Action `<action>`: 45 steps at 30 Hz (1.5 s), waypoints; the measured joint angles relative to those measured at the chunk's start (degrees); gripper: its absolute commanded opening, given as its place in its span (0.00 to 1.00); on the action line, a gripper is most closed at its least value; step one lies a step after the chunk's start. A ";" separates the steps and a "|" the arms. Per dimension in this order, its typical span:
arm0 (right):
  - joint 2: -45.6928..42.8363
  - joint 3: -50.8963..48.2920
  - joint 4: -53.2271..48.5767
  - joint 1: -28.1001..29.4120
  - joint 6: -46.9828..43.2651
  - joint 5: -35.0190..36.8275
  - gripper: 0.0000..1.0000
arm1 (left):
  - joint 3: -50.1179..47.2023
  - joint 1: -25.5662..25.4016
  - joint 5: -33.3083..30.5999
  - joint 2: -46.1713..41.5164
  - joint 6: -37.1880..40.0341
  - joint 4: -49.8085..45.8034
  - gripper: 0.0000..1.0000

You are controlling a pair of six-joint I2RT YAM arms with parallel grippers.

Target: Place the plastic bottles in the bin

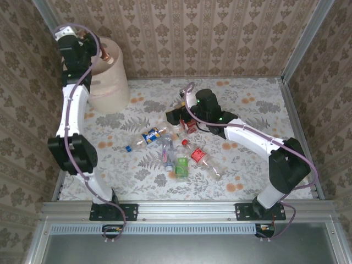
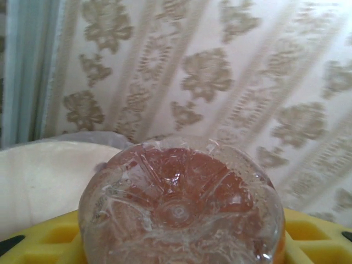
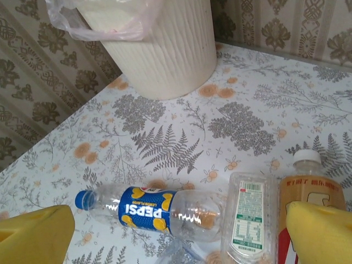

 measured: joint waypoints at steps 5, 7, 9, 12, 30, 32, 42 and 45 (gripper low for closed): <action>-1.31 -1.42 0.90 0.00 0.00 0.28 1.00 | 9.14 4.13 0.33 10.58 -5.27 -2.99 0.58; -2.03 -1.77 1.20 0.00 0.00 0.55 1.00 | 12.57 5.07 0.46 13.88 -7.28 -4.74 0.58; -2.95 -2.43 1.31 0.00 -0.02 1.11 1.00 | 15.08 5.73 1.25 16.50 -9.92 -5.60 0.59; -4.35 -3.67 1.36 0.00 -0.02 1.77 1.00 | 18.01 6.14 2.29 19.65 -14.12 -6.67 0.63; -9.70 -9.77 1.70 0.00 -0.13 7.30 1.00 | 26.51 4.98 -1.60 27.04 -28.04 -12.48 0.81; -9.70 -10.05 1.46 0.00 0.28 9.55 1.00 | 26.40 4.52 -1.27 26.77 -27.61 -12.61 0.82; -4.17 -9.57 -3.21 -0.07 6.47 17.38 1.00 | 6.49 2.82 1.60 10.12 -24.79 -7.54 0.89; -0.52 -7.72 -6.86 -0.07 7.41 18.40 0.98 | 0.92 2.29 2.80 3.63 -22.49 -5.29 0.94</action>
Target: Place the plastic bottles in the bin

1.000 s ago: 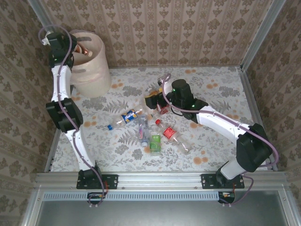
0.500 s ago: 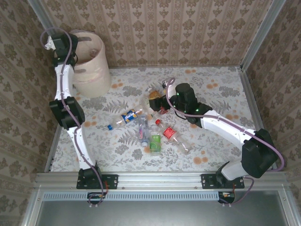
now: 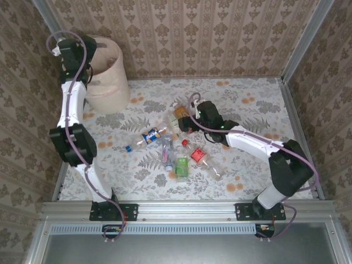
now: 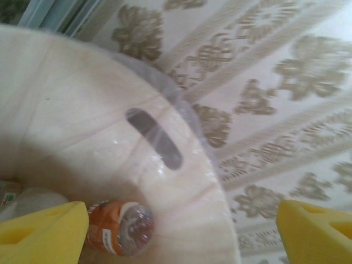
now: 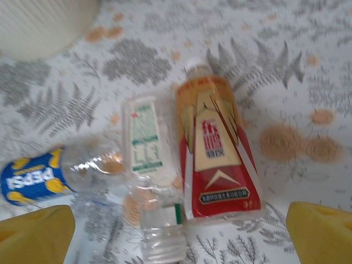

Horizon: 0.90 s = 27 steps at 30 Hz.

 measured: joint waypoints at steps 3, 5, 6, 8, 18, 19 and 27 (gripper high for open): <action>3.17 2.51 -3.43 -0.42 -0.02 0.59 0.96 | -3.21 -0.74 0.85 -5.09 2.93 1.03 0.97; 4.81 4.11 -5.38 -0.87 -0.42 0.42 0.96 | -5.22 -1.09 1.55 -8.20 4.81 1.31 1.00; 5.68 5.09 -6.54 -1.27 -0.83 0.07 0.96 | -6.60 -1.31 2.03 -9.84 5.75 1.53 1.00; 7.50 7.37 -8.94 -2.10 -1.77 -0.42 0.94 | -9.53 -1.40 2.93 -12.74 6.95 1.88 1.00; 16.74 19.17 -19.87 -5.38 -8.50 -3.67 0.88 | -26.71 -1.53 9.20 -26.12 10.51 0.92 1.00; 17.51 20.11 -21.03 -5.64 -9.16 -3.85 0.88 | -28.35 -1.70 9.64 -27.45 10.49 0.72 1.00; 22.23 25.35 -26.36 -6.71 -13.84 -6.56 0.92 | -36.50 -3.21 9.94 -35.91 10.73 -1.36 1.00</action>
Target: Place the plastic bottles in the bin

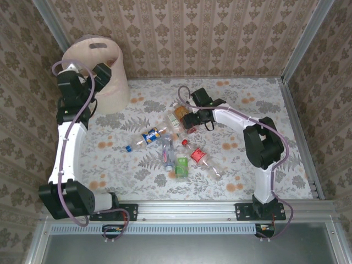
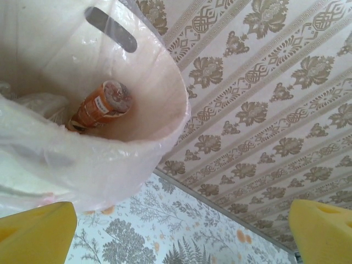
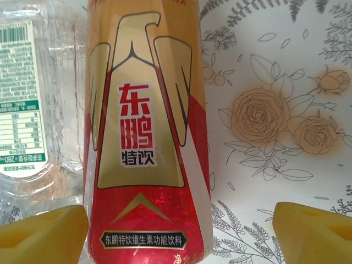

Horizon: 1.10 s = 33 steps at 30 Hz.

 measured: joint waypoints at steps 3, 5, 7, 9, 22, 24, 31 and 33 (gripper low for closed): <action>2.03 2.25 -1.51 -0.04 -1.11 -1.16 0.93 | -0.11 -0.11 -0.83 -1.79 0.72 -1.44 1.00; 3.26 3.43 -2.03 -0.04 -1.42 -1.70 0.92 | -0.11 -0.11 -1.27 -2.58 1.27 -1.86 1.00; 4.20 4.09 -2.25 -0.04 -1.62 -2.01 0.91 | -0.11 -0.11 -1.53 -2.91 1.53 -1.90 1.00; 5.20 4.48 -2.32 -0.04 -1.73 -2.12 0.91 | -0.15 -0.13 -1.70 -2.95 1.73 -2.19 1.00; 6.58 3.67 -0.94 -0.37 -2.12 -2.49 0.66 | -0.63 -1.79 -1.60 -1.99 2.60 -4.24 1.00; 5.38 1.70 0.50 -0.63 -1.42 -1.92 0.64 | -0.63 -2.49 -1.36 -1.29 2.62 -4.24 1.00; 0.46 -6.10 4.55 -2.29 1.57 1.07 0.60 | -0.55 -6.12 1.09 2.34 3.08 -4.28 1.00; -2.25 -10.05 5.92 -2.62 2.91 2.10 0.59 | -0.28 -7.37 2.08 3.85 3.28 -3.98 1.00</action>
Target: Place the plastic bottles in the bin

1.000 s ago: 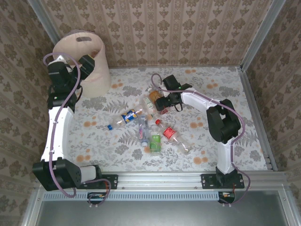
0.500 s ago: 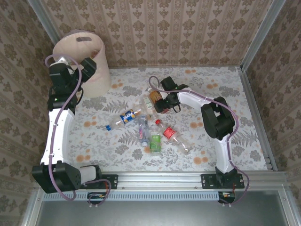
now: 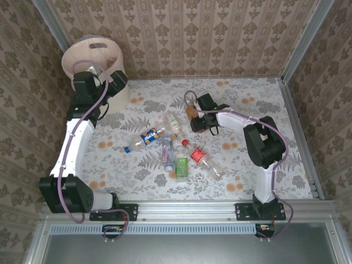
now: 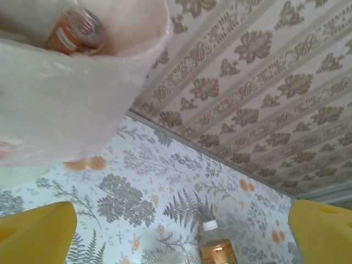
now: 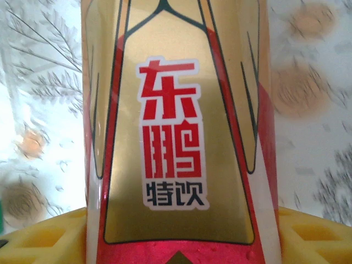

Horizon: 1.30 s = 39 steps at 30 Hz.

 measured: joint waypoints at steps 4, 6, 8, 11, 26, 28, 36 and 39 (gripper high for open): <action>-5.07 -6.23 2.23 -0.11 2.51 2.47 0.56 | 0.00 -3.39 2.78 2.75 0.24 0.72 1.00; -7.37 -9.03 4.61 -0.11 3.78 3.28 0.55 | -0.50 -4.83 4.63 3.78 0.22 2.86 1.00; -9.81 -12.24 7.76 -0.11 5.29 3.98 0.54 | -1.57 -6.12 6.69 4.52 0.09 5.57 1.00; -13.62 -17.33 12.92 -0.11 7.78 4.13 0.54 | -2.47 -7.82 9.79 6.54 -0.59 9.33 1.00; -25.20 -36.92 44.92 0.11 18.05 -7.74 0.52 | -3.52 -20.87 19.06 16.98 -0.46 16.22 1.00; -25.20 -36.92 47.19 0.50 18.69 -9.40 0.52 | -3.58 -23.43 20.13 18.23 -0.28 17.66 1.00; -25.16 -36.74 52.89 2.43 20.15 -14.47 0.52 | -3.56 -28.00 17.73 21.35 1.09 17.53 1.00; -24.98 -36.70 54.05 2.99 20.31 -16.06 0.51 | -3.56 -27.87 15.50 21.35 1.68 17.16 1.00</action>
